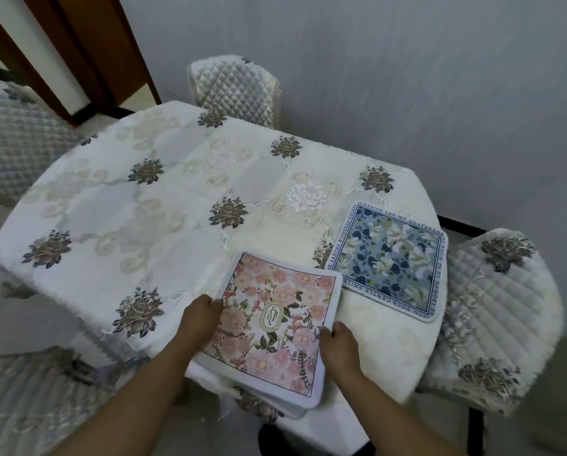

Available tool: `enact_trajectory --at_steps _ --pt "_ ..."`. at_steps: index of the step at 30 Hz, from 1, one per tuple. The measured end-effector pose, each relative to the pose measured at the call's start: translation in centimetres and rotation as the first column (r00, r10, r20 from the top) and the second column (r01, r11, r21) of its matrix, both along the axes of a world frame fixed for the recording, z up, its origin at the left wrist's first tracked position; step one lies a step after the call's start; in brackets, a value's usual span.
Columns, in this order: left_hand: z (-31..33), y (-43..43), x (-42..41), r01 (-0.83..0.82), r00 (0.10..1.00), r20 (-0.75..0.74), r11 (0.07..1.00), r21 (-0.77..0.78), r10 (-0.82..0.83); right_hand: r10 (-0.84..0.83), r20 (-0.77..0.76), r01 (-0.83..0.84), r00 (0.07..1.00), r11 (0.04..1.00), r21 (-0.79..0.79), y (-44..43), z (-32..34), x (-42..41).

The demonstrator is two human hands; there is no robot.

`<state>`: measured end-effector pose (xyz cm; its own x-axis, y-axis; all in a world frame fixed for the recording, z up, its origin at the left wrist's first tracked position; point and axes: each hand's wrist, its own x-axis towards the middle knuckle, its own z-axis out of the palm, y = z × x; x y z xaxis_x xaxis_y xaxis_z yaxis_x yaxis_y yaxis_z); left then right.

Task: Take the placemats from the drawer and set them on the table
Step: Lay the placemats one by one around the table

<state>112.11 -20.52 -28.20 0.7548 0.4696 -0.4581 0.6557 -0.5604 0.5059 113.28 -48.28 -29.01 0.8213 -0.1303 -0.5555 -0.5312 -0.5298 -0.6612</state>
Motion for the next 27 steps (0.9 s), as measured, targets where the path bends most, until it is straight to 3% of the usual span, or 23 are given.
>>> enact_trajectory --at_steps 8,16,23,27 --pt "5.6 -3.7 2.3 -0.002 0.981 0.195 0.999 -0.043 0.010 -0.086 0.179 0.085 0.980 0.996 0.015 -5.7 4.7 5.0" --pt "10.0 -13.8 5.7 -0.035 0.950 0.306 0.997 -0.073 0.056 -0.048 0.328 0.040 0.943 0.999 0.030 -16.7 8.7 11.2" --pt "11.2 -26.7 7.2 -0.082 0.944 0.322 0.996 0.033 0.067 0.042 0.363 -0.084 0.931 0.991 0.101 -29.1 10.0 18.6" --pt "11.7 -31.4 7.3 -0.126 0.939 0.334 0.986 0.113 0.082 0.138 0.397 -0.173 0.908 0.984 0.053 -33.1 11.8 21.2"
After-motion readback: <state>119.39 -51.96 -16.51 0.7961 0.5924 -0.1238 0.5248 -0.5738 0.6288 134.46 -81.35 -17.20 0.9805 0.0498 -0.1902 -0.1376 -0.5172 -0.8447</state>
